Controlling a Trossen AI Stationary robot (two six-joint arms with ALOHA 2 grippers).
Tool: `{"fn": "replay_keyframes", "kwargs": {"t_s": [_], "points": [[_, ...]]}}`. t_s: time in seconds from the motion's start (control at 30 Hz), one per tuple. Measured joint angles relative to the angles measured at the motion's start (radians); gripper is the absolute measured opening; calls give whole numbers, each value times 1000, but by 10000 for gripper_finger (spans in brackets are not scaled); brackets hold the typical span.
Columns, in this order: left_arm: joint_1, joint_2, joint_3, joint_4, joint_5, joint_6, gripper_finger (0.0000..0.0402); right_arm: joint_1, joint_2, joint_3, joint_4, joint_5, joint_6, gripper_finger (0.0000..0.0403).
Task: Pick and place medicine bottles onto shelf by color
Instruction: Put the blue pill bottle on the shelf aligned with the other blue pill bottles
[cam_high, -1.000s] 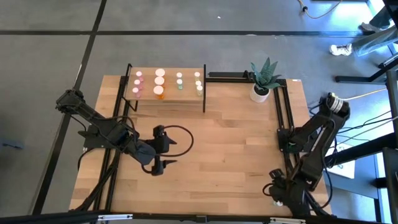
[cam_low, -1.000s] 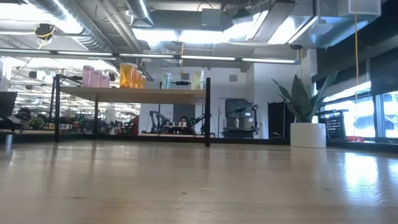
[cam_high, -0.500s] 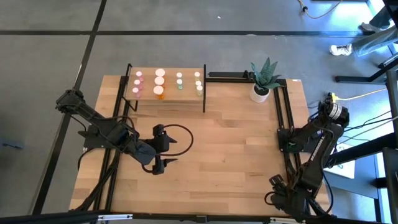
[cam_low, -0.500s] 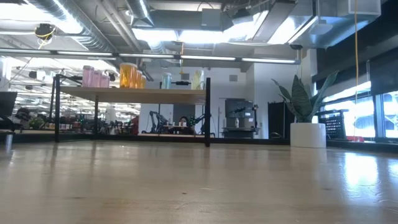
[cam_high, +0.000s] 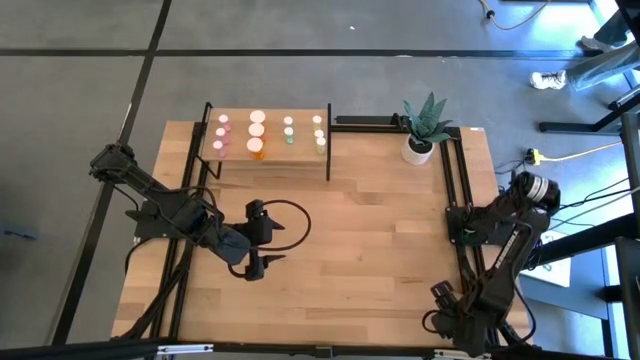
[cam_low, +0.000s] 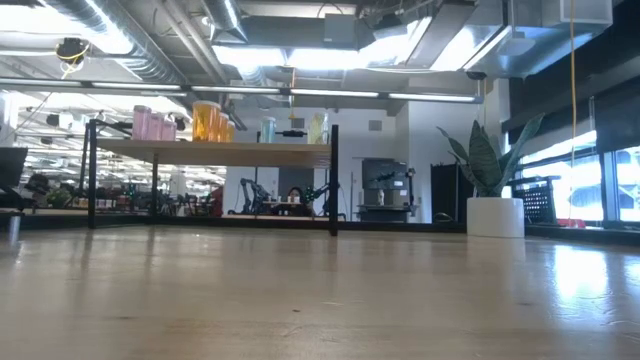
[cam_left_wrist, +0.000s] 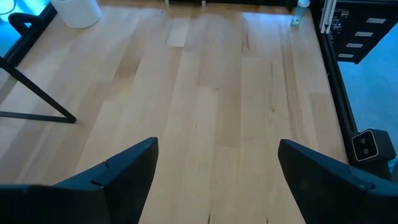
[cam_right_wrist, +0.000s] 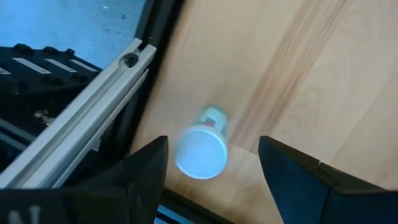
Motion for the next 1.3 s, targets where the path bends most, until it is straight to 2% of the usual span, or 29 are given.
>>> {"fn": "replay_keyframes", "kwargs": {"t_s": [0.33,0.77,1.03,1.3], "points": [[0,0,0,0,0,-1,326,0,41,0,1,1,3,246],[0,0,0,0,0,-1,324,0,44,0,1,3,3,159],[0,0,0,0,0,-2,326,-1,44,0,1,53,3,128],[0,0,0,0,0,0,324,-61,2,0,-29,53,171,119]]}}
